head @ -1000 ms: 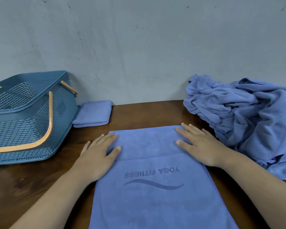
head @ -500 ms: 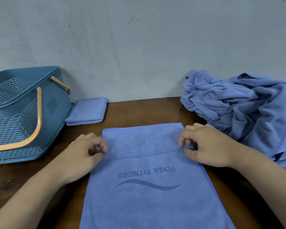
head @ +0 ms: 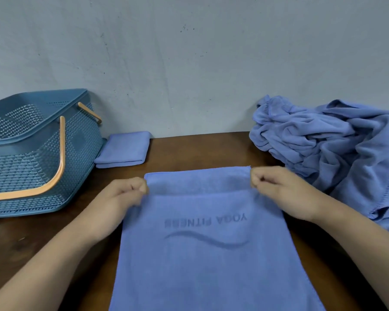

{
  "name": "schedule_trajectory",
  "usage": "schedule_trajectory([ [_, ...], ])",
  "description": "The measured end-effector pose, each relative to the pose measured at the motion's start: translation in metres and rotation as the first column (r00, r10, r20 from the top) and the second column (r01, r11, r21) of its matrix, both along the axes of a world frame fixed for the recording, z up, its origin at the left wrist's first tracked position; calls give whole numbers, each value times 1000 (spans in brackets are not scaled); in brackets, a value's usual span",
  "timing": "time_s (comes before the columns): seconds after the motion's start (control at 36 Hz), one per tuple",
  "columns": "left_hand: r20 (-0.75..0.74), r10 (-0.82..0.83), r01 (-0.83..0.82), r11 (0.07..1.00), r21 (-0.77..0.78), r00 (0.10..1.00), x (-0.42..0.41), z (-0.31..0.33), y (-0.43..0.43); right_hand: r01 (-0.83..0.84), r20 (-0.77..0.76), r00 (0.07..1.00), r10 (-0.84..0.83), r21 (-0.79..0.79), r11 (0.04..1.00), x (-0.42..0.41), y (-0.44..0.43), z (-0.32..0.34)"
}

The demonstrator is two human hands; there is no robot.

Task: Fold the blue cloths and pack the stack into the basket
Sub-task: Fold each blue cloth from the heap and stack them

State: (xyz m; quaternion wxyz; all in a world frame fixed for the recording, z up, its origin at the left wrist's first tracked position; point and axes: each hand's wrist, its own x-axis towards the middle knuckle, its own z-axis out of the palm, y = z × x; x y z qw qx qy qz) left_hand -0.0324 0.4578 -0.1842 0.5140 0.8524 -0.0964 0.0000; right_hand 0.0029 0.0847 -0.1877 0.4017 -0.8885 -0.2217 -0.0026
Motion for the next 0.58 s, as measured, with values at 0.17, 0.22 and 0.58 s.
schedule_trajectory([
  [0.17,-165,299,-334,908,-254,940,19,-29,-5,336,-261,932,-253,354,873,15,5,-15],
  [0.22,-113,280,-297,938,-178,953,18,-31,-5,277,-232,949,-212,301,913,16,4,-21],
  [0.58,-54,254,-254,967,11,966,17,-30,-9,279,-158,953,-260,115,953,27,2,-39],
])
